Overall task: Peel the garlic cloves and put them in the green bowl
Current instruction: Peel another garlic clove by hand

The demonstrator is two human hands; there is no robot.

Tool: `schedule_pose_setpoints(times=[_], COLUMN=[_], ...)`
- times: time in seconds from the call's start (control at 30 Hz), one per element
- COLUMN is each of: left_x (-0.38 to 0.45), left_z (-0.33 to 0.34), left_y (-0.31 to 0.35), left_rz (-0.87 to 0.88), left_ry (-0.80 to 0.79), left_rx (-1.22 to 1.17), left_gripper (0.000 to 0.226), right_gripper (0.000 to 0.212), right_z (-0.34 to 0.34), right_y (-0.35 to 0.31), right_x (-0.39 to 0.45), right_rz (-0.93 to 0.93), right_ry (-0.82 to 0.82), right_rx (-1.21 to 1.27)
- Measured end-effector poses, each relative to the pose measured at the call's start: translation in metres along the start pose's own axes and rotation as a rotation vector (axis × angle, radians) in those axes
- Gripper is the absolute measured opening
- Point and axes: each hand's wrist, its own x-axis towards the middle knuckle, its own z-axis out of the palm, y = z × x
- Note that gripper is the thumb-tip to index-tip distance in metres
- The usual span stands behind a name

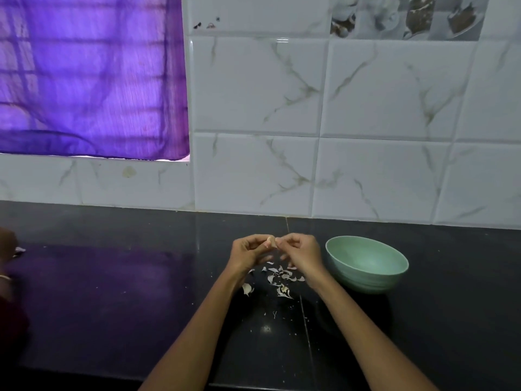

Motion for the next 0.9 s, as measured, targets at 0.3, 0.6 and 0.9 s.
schedule_pose_setpoints(times=[0.3, 0.6, 0.9], left_x=[-0.002, -0.002, -0.004], left_z=[0.003, 0.007, 0.009], left_y=[0.005, 0.005, 0.009], left_rz=[-0.072, -0.117, -0.205], left_ry=[-0.005, 0.027, 0.011], left_rx=[-0.090, -0.188, -0.370], left_gripper=[0.010, 0.014, 0.018], right_gripper=[0.016, 0.006, 0.008], right_z=[0.005, 0.012, 0.015], right_y=[0.006, 0.003, 0.002], right_x=[0.003, -0.009, -0.010], right_rz=[-0.427, -0.532, -0.552], right_ry=[0.088, 0.323, 0.253], right_rx=[-0.295, -0.476, -0.535])
